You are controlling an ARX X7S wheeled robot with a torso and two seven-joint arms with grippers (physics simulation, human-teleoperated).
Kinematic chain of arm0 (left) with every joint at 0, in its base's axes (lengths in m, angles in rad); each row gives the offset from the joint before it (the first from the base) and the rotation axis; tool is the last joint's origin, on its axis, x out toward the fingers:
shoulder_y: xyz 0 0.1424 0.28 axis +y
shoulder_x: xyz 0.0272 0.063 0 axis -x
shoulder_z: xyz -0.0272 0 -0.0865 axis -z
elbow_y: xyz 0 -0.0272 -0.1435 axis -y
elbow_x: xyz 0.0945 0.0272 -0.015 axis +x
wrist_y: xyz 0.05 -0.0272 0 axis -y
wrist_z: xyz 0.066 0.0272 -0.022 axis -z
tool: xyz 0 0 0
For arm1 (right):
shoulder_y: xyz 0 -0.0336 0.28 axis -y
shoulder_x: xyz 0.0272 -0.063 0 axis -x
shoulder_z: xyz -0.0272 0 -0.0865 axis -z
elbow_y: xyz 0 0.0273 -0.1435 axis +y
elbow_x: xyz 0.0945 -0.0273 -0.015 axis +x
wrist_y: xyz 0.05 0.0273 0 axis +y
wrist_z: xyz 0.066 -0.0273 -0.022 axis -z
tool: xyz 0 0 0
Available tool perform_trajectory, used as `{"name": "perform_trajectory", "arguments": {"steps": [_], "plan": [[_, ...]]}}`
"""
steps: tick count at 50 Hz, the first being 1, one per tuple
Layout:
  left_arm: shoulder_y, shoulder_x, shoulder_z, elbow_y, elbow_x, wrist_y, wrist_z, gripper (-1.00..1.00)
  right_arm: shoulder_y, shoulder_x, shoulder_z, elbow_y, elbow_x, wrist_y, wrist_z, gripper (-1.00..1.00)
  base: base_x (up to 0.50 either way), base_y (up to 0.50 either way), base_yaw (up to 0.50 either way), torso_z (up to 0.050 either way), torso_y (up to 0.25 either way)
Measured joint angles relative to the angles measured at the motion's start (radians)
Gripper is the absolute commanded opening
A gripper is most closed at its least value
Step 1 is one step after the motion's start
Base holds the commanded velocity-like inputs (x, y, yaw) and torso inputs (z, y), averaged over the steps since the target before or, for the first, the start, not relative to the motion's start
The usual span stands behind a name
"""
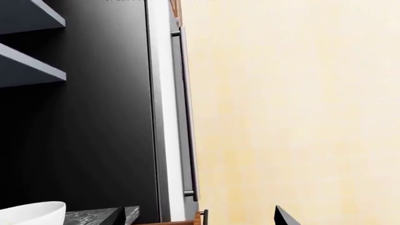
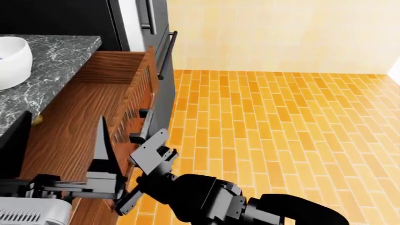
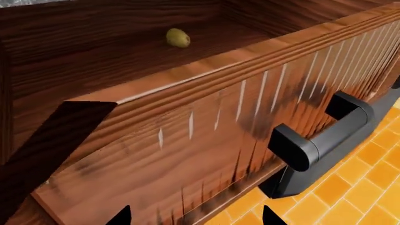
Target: Place the bar in the bowl and close the drawer.
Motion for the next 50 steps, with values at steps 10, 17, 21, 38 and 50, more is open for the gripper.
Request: {"name": "perform_trajectory", "arguments": {"steps": [10,17,21,38,50], "plan": [[-0.007,0.002,0.015,0.012,0.006,-0.002,0.002,1.00,-0.062,0.000,0.001,0.023,-0.046,-0.064,0.068,1.00,0.00,0.00,0.00,0.000,0.000],[-0.014,0.004,0.028,0.016,0.010,-0.006,0.005,1.00,-0.110,0.014,-0.001,-0.006,-0.115,-0.131,0.176,1.00,0.00,0.00,0.00,0.000,0.000],[-0.027,0.009,0.041,0.019,0.012,-0.015,0.009,1.00,-0.135,0.064,0.000,-0.083,-0.154,-0.163,0.267,1.00,0.00,0.00,0.00,0.000,0.000],[-0.091,0.050,0.105,-0.019,0.019,-0.040,0.045,1.00,-0.210,0.481,0.081,-0.596,-0.255,-0.239,0.745,1.00,0.00,0.00,0.00,0.000,0.000],[-0.126,0.067,0.133,-0.034,0.021,-0.053,0.066,1.00,-0.277,0.789,0.141,-0.893,-0.339,-0.259,1.075,1.00,0.00,0.00,0.00,0.000,0.000]]}}
